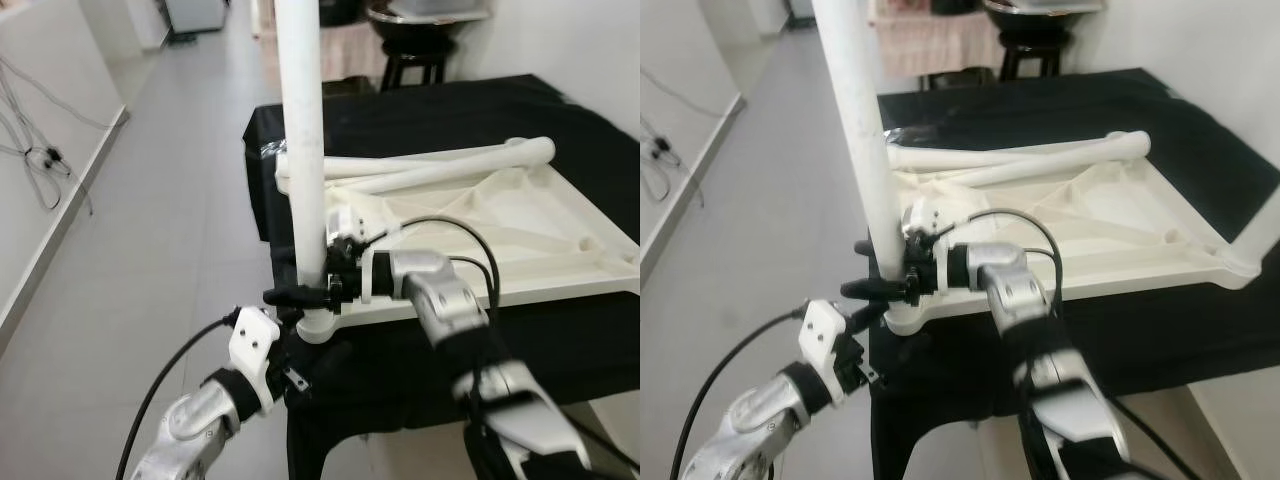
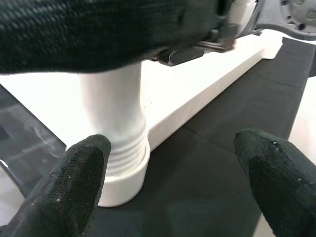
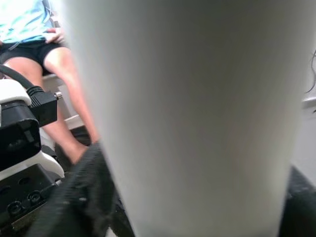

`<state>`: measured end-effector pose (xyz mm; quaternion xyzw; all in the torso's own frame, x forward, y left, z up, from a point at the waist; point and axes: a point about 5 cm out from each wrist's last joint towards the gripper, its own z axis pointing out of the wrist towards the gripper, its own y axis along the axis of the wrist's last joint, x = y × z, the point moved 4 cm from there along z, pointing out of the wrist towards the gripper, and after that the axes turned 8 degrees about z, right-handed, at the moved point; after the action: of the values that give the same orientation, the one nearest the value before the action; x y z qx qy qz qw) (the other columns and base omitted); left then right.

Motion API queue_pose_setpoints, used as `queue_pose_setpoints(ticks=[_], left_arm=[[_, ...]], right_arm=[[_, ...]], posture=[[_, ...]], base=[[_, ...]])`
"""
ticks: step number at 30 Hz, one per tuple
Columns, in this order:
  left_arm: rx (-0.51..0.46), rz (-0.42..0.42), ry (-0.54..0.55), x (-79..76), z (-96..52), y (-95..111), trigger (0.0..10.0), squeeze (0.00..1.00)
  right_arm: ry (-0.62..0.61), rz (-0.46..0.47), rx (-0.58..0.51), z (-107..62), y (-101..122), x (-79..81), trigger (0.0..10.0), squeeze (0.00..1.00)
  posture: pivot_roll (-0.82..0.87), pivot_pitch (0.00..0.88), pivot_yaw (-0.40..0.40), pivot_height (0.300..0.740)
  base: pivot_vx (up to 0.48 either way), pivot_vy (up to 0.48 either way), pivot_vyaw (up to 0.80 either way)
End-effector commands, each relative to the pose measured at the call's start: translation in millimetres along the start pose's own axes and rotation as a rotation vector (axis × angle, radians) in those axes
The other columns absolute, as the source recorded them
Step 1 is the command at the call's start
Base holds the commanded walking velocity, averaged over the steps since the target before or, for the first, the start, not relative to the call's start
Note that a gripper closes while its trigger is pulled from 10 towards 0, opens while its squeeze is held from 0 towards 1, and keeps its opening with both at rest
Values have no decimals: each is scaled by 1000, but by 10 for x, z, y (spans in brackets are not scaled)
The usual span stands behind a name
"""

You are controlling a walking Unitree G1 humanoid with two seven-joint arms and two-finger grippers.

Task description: Building children table

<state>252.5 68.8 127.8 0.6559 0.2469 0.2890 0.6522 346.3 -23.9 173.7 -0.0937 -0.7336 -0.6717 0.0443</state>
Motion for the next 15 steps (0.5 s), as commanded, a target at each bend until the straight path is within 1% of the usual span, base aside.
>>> queue_pose_setpoints(ticks=[1,4,7,9,10,12,13,14,15], left_arm=[[45,-45,-15,-31,-16,-115,10000,0],[58,-21,-2,-42,-15,-138,10000,0],[58,-21,-2,-42,-15,-138,10000,0],[60,-14,9,-37,-15,-148,10000,0],[53,-10,11,-40,19,-141,10000,0],[53,-10,11,-40,19,-141,10000,0],[46,-10,12,-40,45,-128,10000,0],[23,-24,14,-38,66,-79,10000,0],[5,-34,15,-36,80,-45,10000,0]], right_arm=[[44,14,34,72,-51,30,0,0],[70,37,59,41,-40,21,0,0],[70,37,59,41,-40,21,0,0],[54,42,66,21,-40,-7,0,0],[10,36,78,-31,-74,-54,0,0],[10,36,78,-31,-74,-54,0,0],[-48,27,76,-99,-115,-93,0,0],[-371,79,60,-130,-326,-225,0,0],[-611,114,54,-233,-476,-307,0,0]], posture=[[69,72,12,740],[77,71,2,740],[77,71,2,740],[77,71,2,740],[57,67,-2,740],[57,67,-2,740],[43,71,1,740],[24,85,-3,740],[24,85,-3,740]], base=[[0,0,0],[0,0,0],[0,0,0],[0,0,0],[0,0,0],[0,0,0],[0,0,0],[0,0,0],[0,0,0]])
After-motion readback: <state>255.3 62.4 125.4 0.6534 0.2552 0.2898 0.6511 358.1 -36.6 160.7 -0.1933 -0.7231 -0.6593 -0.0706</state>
